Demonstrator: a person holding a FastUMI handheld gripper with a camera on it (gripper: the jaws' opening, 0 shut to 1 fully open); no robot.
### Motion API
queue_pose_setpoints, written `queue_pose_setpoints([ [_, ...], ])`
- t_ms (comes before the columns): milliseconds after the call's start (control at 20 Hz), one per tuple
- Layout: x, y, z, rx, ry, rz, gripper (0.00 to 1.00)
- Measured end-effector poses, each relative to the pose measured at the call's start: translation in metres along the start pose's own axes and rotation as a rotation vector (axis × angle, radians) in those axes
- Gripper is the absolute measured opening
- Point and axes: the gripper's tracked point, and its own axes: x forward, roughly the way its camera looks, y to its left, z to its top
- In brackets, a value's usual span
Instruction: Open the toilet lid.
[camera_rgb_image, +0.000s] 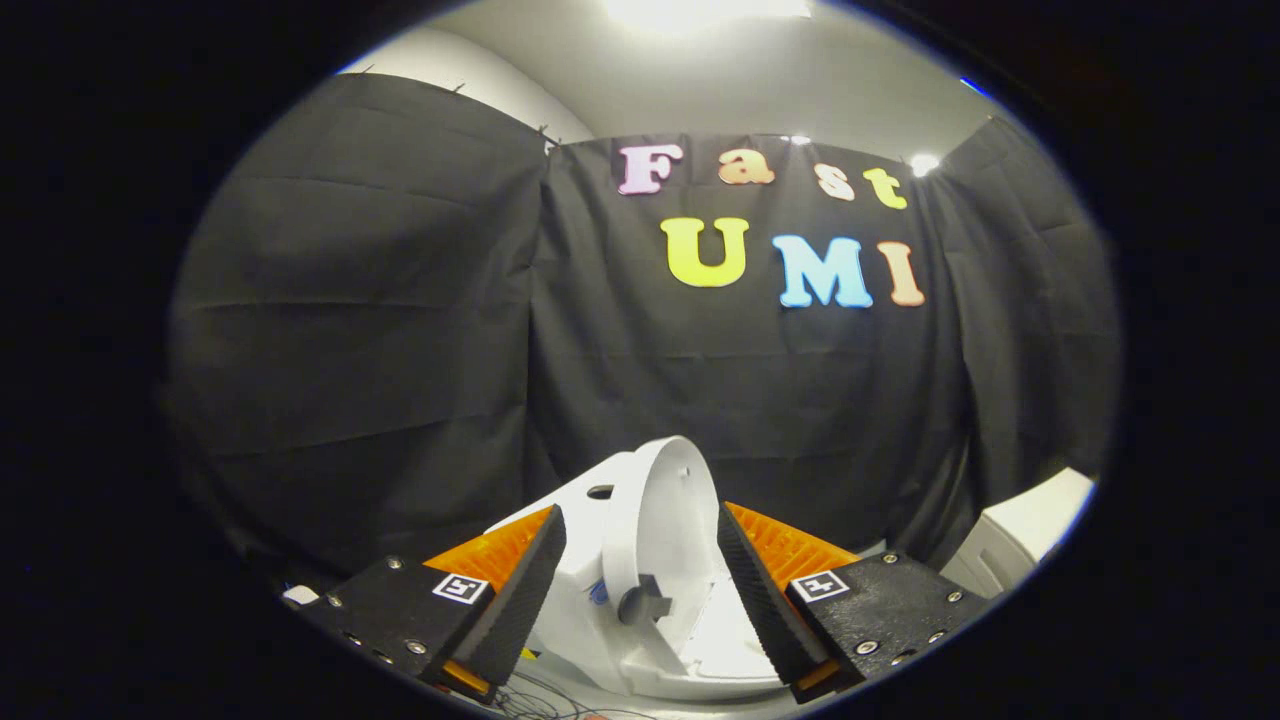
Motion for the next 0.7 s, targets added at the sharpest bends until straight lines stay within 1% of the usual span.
queue_pose_setpoints([
  [100, -0.004, -0.026, 0.012, -0.02, -0.035, -0.001, 0.94],
  [250, -0.017, -0.061, 0.024, 0.004, -0.072, 0.008, 0.94],
  [600, -0.038, -0.166, 0.037, 0.03, -0.132, -0.05, 0.94],
  [700, -0.043, -0.195, 0.039, 0.06, -0.146, -0.061, 0.94],
])
